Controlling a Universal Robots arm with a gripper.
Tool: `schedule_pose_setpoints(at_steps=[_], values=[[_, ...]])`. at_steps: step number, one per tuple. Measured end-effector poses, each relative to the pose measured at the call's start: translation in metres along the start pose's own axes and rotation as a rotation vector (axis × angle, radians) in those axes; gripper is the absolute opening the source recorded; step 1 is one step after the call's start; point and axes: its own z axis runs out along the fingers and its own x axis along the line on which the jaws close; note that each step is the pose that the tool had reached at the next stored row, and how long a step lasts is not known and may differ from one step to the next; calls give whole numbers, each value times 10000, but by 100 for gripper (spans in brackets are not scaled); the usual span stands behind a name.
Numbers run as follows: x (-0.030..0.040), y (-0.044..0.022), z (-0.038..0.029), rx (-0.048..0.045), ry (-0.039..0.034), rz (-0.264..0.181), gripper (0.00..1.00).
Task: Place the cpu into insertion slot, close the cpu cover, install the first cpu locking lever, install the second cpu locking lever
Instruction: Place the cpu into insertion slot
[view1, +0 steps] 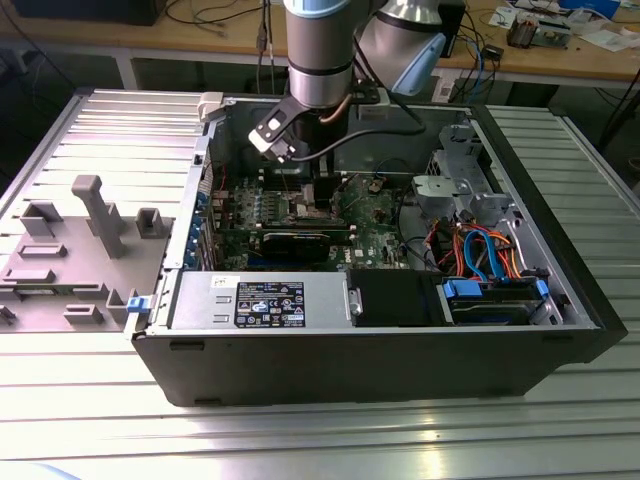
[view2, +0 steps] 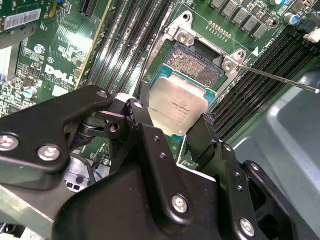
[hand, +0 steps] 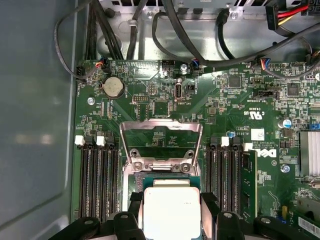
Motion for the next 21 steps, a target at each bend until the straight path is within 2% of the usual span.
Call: schedule_pose_setpoints(at_steps=[8, 21], values=[[35, -5, 62, -7, -6, 65, 54], [36, -7, 69, -7, -5, 68, 54]])
